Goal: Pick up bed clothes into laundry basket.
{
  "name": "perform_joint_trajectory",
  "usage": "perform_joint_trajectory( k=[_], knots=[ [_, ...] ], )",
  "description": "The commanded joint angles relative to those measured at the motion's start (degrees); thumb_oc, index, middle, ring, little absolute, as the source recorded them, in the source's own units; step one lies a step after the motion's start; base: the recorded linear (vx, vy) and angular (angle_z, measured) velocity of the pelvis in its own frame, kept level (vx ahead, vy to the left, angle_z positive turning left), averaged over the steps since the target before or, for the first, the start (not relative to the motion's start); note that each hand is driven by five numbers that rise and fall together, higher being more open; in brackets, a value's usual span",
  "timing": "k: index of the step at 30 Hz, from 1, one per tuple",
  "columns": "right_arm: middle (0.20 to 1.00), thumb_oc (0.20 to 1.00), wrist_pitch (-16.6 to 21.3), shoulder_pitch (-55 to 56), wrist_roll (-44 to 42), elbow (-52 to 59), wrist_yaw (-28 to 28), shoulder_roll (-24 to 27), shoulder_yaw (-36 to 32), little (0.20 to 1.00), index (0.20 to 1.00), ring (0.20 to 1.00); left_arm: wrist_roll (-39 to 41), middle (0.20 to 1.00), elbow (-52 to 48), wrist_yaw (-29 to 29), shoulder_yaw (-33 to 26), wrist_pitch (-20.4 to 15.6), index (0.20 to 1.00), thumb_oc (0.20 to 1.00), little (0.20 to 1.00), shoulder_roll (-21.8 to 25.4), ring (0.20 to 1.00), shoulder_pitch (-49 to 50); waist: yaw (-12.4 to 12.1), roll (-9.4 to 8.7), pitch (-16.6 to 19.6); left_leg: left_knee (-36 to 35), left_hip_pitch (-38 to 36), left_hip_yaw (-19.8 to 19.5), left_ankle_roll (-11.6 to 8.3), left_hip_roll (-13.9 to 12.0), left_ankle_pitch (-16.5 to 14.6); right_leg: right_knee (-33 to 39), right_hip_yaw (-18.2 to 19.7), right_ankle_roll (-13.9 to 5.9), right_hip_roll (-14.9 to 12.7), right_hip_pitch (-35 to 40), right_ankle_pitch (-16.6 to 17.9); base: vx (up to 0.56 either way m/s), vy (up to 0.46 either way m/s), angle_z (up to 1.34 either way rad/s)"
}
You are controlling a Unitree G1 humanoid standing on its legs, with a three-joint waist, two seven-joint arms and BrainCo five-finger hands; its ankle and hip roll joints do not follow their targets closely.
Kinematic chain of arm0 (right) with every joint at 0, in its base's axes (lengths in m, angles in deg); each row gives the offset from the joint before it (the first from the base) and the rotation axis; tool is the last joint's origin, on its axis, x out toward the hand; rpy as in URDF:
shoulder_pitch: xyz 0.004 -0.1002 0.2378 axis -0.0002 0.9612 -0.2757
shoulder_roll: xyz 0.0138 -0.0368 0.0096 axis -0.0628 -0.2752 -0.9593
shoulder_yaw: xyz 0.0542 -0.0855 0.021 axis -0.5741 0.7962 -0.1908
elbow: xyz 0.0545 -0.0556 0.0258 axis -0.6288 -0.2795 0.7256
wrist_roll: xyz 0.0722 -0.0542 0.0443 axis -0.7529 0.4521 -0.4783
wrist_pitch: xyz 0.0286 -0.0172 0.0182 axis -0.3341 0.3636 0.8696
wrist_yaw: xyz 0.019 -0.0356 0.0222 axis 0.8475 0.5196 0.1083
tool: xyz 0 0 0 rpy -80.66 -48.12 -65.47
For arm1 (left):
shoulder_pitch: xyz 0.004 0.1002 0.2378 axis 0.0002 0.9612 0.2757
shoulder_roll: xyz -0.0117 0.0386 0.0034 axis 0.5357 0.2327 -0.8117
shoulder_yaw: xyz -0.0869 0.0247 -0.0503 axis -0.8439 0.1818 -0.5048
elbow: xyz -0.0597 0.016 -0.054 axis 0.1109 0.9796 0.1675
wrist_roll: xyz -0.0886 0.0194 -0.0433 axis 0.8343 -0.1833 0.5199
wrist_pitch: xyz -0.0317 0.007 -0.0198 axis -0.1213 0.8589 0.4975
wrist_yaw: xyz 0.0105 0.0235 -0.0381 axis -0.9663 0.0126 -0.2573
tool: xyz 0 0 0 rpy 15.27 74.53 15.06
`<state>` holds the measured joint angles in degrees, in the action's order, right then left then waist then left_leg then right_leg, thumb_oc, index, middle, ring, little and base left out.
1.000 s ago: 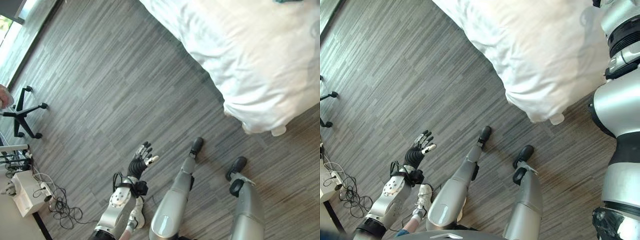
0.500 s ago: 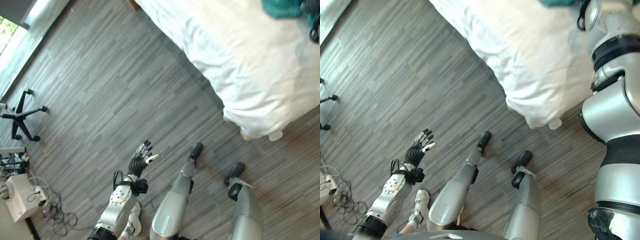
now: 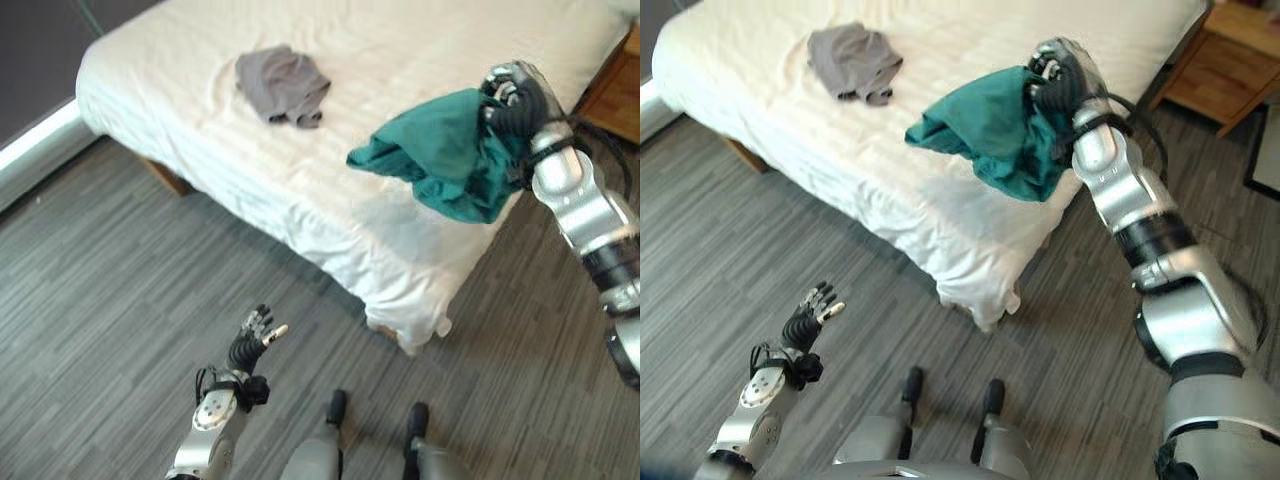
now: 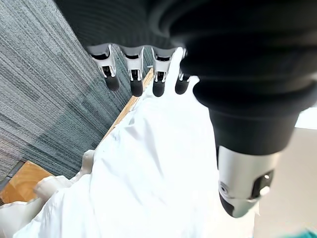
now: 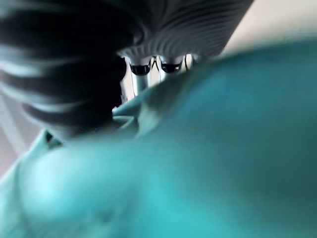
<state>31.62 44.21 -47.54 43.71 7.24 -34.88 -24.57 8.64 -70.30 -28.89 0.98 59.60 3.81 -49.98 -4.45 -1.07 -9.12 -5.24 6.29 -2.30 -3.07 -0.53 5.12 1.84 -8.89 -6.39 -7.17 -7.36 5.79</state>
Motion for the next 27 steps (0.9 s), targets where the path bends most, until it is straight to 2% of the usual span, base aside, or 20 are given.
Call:
perform_joint_trajectory(
  k=[1, 2, 3, 4, 6, 10, 14, 17, 22, 25, 26, 27],
  knots=[
    [0.200, 0.200, 7.7, 6.5, -19.3, 5.8, 2.7, -5.6, -1.9, 0.200, 0.200, 0.200, -2.7, 1.000, -0.6, 0.7, -0.2, -0.3, 1.000, 1.000, 1.000, -0.1, 1.000, -0.8, 0.4, -0.67, 1.3, 0.2, -2.7, -1.2, 2.28, 1.0, -3.6, -2.0, -0.4, -1.38, -1.6, 0.0, -1.8, 0.10, 0.019, -0.17],
    [0.200, 0.200, 8.7, 15.7, -27.5, 12.4, 6.8, -10.3, -3.8, 0.200, 0.200, 0.200, -3.4, 1.000, -1.5, 0.7, -1.2, 0.4, 1.000, 1.000, 1.000, -0.6, 1.000, 0.3, 1.3, -0.62, 2.5, 0.2, -3.8, -0.5, 2.39, 0.8, -4.1, -1.8, -0.1, -1.47, -1.5, 0.9, -2.1, 0.11, 0.009, -0.13],
    [0.200, 0.200, 9.0, 19.9, -31.8, 15.1, 9.0, -12.0, -4.9, 0.200, 0.200, 0.200, -3.9, 1.000, -1.7, 0.7, -1.9, 0.5, 1.000, 1.000, 1.000, -0.9, 1.000, 0.9, 1.7, -0.67, 3.1, 0.2, -4.4, -0.3, 2.43, 0.7, -4.3, -1.5, 0.0, -1.48, -1.4, 1.6, -2.2, 0.13, 0.008, -0.31],
    [0.200, 0.200, 9.4, 28.4, -39.9, 20.1, 13.2, -14.9, -7.8, 0.200, 0.200, 0.200, -4.2, 1.000, -2.9, 0.7, -3.9, 0.7, 1.000, 1.000, 1.000, -1.7, 1.000, 2.0, 2.7, -0.73, 4.1, 0.2, -5.6, 0.3, 2.48, 0.6, -4.9, -1.2, 0.4, -1.70, -1.3, 2.5, -2.3, 0.11, 0.007, -0.30],
    [0.200, 0.200, 9.6, 34.6, -45.2, 22.1, 16.2, -16.4, -11.5, 0.200, 0.200, 0.200, -4.7, 1.000, -2.4, 0.7, -5.7, 0.3, 1.000, 1.000, 1.000, -2.9, 1.000, 2.4, 3.8, -0.82, 5.0, 0.2, -6.4, 1.0, 2.44, 0.4, -5.3, -0.8, 0.8, -1.85, -1.2, 3.4, -2.3, 0.08, 0.003, -0.20],
    [0.200, 0.200, 11.5, 44.3, -50.1, 24.0, 17.5, -20.3, -20.0, 0.200, 0.200, 0.200, -4.4, 1.000, -0.2, 0.7, -8.0, -0.5, 1.000, 1.000, 1.000, -5.1, 1.000, 2.3, 5.8, -0.55, 6.3, 0.2, -8.0, 1.5, 2.42, 0.1, -5.9, -1.3, 1.3, -1.81, -1.1, 4.5, -3.2, 0.06, -0.010, -0.12],
    [0.200, 0.200, 13.0, 48.1, -50.8, 24.0, 16.0, -22.0, -24.9, 0.200, 0.200, 0.200, -4.5, 1.000, 0.3, 0.5, -9.4, -1.1, 1.000, 1.000, 1.000, -6.2, 1.000, 3.2, 7.8, -0.33, 6.1, 0.2, -9.6, 3.5, 2.19, -0.9, -6.6, -2.5, 2.3, -1.69, -0.5, 4.5, -3.9, 0.03, -0.023, -0.15],
    [0.200, 0.200, 14.1, 48.3, -51.7, 24.2, 15.1, -23.0, -27.2, 0.200, 0.200, 0.200, -4.5, 1.000, 0.3, 0.8, -9.3, -1.1, 1.000, 1.000, 1.000, -6.6, 1.000, 2.8, 8.5, -0.21, 5.8, 0.2, -10.0, 3.4, 1.95, -1.2, -6.7, -3.1, 2.7, -1.48, -0.2, 4.7, -4.6, 0.02, -0.047, -0.30],
    [0.200, 0.200, 15.4, 47.3, -50.4, 26.2, 13.7, -22.5, -26.5, 0.200, 0.200, 0.200, -4.0, 1.000, 1.2, 0.0, -7.9, -1.5, 1.000, 1.000, 1.000, -6.8, 1.000, 0.1, 9.7, 0.58, 4.8, 0.2, -9.8, 2.9, 1.65, -1.8, -6.3, -6.3, 3.8, -0.92, -0.2, 3.5, -6.5, -0.01, -0.053, 0.00],
    [0.200, 0.200, 15.1, 46.8, -49.9, 27.0, 14.1, -21.5, -23.9, 0.200, 0.200, 0.200, -3.1, 1.000, 0.1, -1.1, -7.6, -2.5, 1.000, 1.000, 1.000, -6.8, 1.000, -2.4, 11.1, 1.11, 3.3, 0.4, -10.7, 3.0, 0.88, -2.8, -6.0, -9.0, 5.4, 0.37, 0.8, 2.5, -8.4, 0.00, -0.129, 0.03],
    [0.200, 0.200, 15.0, 46.5, -50.6, 27.8, 15.0, -20.8, -22.3, 0.200, 0.200, 0.200, -0.8, 1.000, -0.4, -1.7, -7.5, -3.7, 1.000, 1.000, 1.000, -7.1, 1.000, -4.8, 11.7, 0.59, 1.5, 9.1, -7.1, 3.7, -0.64, -3.5, -6.4, -9.3, 5.5, 1.29, 0.5, 2.9, -9.1, -0.11, -0.187, -0.07],
    [0.200, 0.200, 14.8, 47.0, -50.1, 28.2, 15.6, -19.6, -21.3, 0.200, 0.200, 0.200, 0.5, 1.000, -1.1, -1.8, -7.3, -4.4, 1.000, 1.000, 1.000, -7.4, 1.000, -5.9, 11.5, 0.07, 0.0, 15.2, -4.2, 3.2, -2.12, -3.0, -4.9, -9.9, 5.3, 2.12, 0.2, 3.1, -9.6, -0.12, -0.125, 0.00]
  ],
)
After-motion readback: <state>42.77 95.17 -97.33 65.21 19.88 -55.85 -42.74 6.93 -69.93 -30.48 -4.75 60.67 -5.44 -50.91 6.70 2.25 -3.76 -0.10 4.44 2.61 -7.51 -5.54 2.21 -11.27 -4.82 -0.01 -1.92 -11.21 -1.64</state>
